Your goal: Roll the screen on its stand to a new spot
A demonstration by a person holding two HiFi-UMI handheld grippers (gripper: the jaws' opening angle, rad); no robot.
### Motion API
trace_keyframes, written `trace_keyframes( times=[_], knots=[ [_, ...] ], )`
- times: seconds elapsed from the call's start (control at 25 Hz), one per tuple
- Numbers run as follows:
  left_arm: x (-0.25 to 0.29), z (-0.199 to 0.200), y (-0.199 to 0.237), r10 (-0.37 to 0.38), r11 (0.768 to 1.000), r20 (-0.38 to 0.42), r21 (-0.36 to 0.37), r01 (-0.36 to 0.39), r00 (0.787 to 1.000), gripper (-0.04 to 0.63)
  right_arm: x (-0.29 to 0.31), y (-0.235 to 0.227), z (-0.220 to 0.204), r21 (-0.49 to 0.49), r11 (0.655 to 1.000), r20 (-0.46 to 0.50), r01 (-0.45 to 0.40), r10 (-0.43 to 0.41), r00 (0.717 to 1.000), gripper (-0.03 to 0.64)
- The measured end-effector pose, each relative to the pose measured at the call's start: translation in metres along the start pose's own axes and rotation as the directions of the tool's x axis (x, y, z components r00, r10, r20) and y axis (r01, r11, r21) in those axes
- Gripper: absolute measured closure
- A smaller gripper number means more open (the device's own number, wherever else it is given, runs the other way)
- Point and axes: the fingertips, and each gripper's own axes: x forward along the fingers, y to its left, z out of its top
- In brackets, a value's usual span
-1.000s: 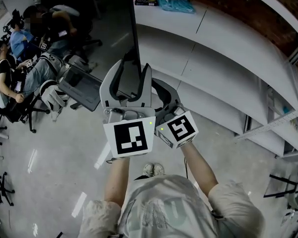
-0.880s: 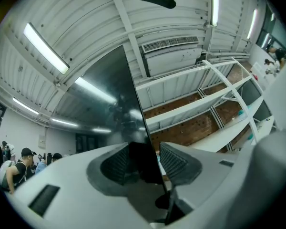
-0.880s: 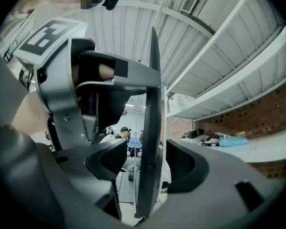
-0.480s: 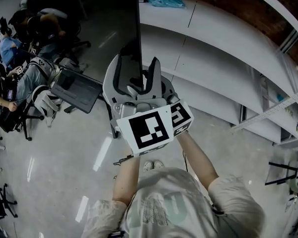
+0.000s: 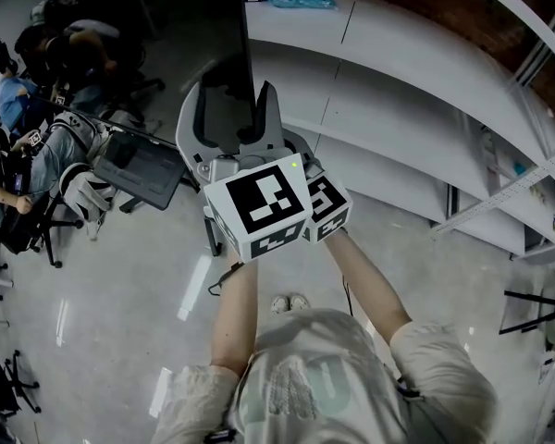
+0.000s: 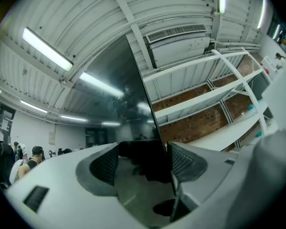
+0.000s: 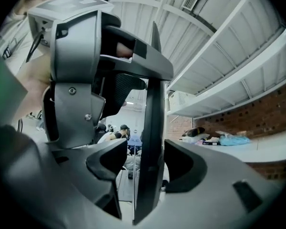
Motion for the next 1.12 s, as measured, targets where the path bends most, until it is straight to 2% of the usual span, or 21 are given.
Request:
trace_keyframes(
  times=[0.12, 0.2, 0.28, 0.44, 0.72, 0.96, 1.12],
  knots=[
    [0.0, 0.004, 0.0, -0.016, 1.0, 0.024, -0.003, 0.016, 1.0, 0.284, 0.008, 0.001, 0.0, 0.0, 1.0, -0.002, -0.031, 0.031, 1.0, 0.368],
    [0.0, 0.005, 0.001, -0.024, 1.0, 0.051, -0.013, 0.024, 0.998, 0.282, 0.015, -0.004, -0.002, 0.048, 0.998, 0.005, -0.034, 0.034, 0.999, 0.369],
    [-0.001, 0.004, 0.001, -0.033, 0.999, 0.084, -0.025, 0.035, 0.996, 0.282, 0.016, -0.009, -0.005, 0.08, 0.996, 0.015, -0.033, 0.032, 0.999, 0.43],
    [-0.001, 0.006, 0.002, -0.052, 0.998, 0.142, -0.04, 0.058, 0.988, 0.276, 0.015, -0.014, -0.005, 0.056, 0.997, 0.054, -0.053, 0.05, 0.997, 0.433],
    [0.005, 0.005, -0.003, -0.077, 0.995, 0.172, -0.049, 0.086, 0.982, 0.276, 0.014, -0.022, -0.014, 0.029, 0.997, 0.031, -0.071, 0.071, 0.997, 0.437],
    [0.015, 0.005, -0.017, -0.122, 0.989, 0.199, -0.062, 0.136, 0.972, 0.278, 0.008, -0.037, -0.008, -0.023, 0.999, 0.027, -0.03, 0.031, 0.999, 0.446],
    [0.024, 0.008, -0.036, -0.144, 0.982, 0.23, -0.089, 0.168, 0.962, 0.291, -0.004, -0.06, -0.007, -0.009, 1.0, 0.019, -0.011, 0.011, 1.0, 0.462]
  ],
)
